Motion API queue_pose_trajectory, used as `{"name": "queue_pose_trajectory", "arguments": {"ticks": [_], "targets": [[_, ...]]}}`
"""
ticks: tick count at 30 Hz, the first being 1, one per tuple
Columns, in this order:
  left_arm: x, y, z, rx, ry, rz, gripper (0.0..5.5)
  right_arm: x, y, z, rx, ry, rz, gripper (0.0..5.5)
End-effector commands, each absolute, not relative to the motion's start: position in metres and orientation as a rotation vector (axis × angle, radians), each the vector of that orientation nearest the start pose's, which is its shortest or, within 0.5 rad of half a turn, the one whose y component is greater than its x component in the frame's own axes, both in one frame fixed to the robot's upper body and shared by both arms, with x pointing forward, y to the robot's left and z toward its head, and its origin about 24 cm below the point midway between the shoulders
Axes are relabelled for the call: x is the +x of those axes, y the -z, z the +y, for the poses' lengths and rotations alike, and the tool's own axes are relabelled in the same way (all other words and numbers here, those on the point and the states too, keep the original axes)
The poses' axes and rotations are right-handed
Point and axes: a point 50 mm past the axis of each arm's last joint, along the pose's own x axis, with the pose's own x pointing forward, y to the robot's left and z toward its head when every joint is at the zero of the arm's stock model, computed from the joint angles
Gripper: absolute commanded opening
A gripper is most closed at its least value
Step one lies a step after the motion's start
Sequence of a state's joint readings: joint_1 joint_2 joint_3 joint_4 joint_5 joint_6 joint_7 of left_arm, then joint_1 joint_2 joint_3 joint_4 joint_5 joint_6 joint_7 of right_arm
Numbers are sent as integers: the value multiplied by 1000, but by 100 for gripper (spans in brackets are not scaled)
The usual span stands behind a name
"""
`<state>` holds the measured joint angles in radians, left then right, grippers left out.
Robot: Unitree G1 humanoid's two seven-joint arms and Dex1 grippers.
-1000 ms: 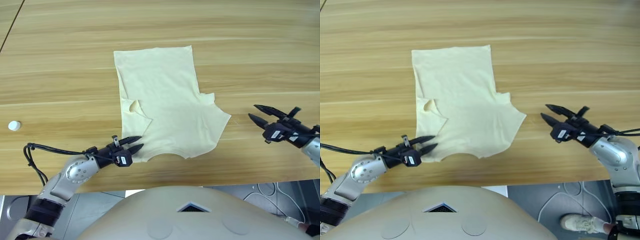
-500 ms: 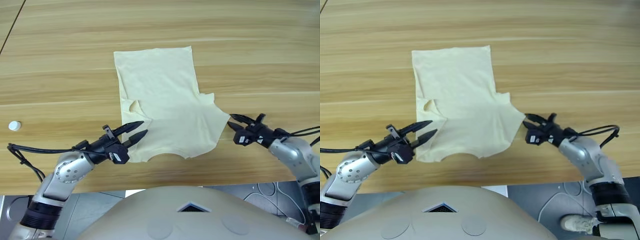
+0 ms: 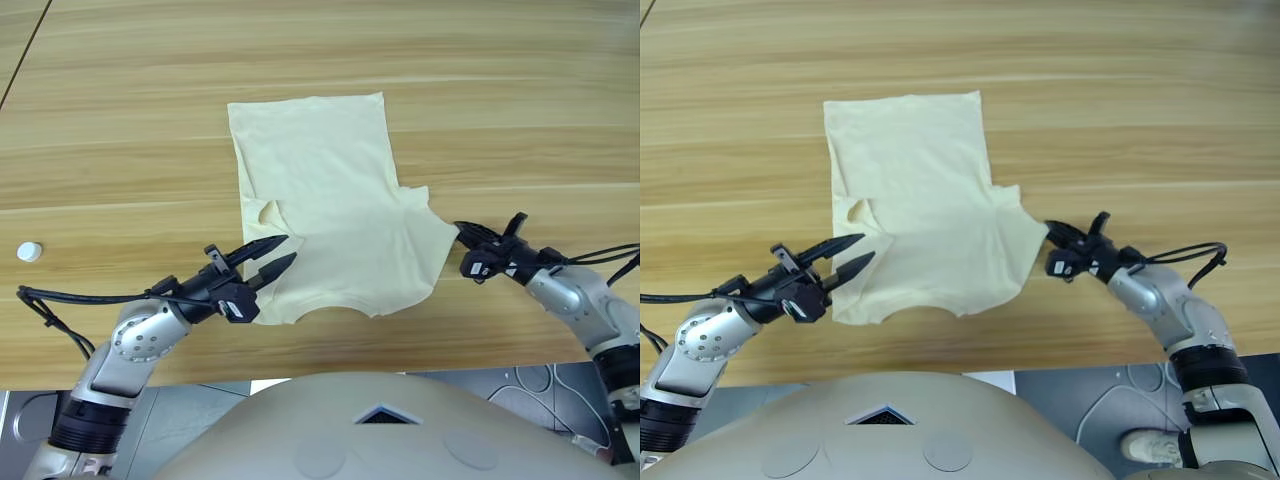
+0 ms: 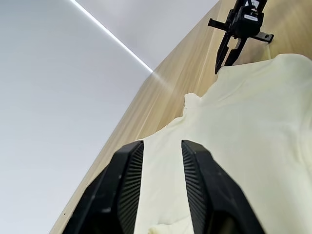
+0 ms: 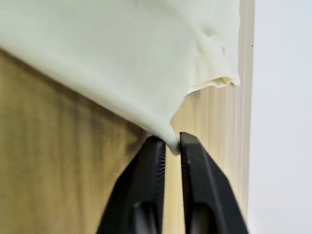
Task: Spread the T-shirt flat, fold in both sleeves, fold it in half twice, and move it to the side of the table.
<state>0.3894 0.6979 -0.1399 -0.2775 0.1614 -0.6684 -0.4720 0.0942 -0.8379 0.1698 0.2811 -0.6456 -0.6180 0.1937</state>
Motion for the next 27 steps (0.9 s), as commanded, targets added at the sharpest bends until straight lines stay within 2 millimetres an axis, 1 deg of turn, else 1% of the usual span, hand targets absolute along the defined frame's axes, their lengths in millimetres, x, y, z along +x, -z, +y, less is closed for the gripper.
{"name": "queue_pose_trajectory", "arguments": {"ticks": [1,7,10,12,14,16,19,23,27], "targets": [[147,-73,175,795,963,-317,146,193,-6,-259,-1350,-848,108,2],[149,-76,177,791,939,-339,146,192,-7,-259,-1337,-824,98,2],[150,-77,177,780,925,-351,146,196,-19,-252,-1261,-772,3,2],[151,-77,178,778,921,-355,146,200,-34,-244,-1189,-719,-89,2],[151,-77,178,776,918,-357,146,203,-47,-242,-1155,-675,-152,2],[151,-76,178,774,917,-358,146,205,-53,-241,-1144,-651,-176,2],[152,-76,178,771,919,-362,146,204,-53,-236,-1134,-670,-186,2],[153,-75,176,764,922,-364,146,200,-45,-222,-1126,-747,-190,2],[154,-74,174,760,931,-369,146,195,-41,-197,-1084,-857,-231,2]]}}
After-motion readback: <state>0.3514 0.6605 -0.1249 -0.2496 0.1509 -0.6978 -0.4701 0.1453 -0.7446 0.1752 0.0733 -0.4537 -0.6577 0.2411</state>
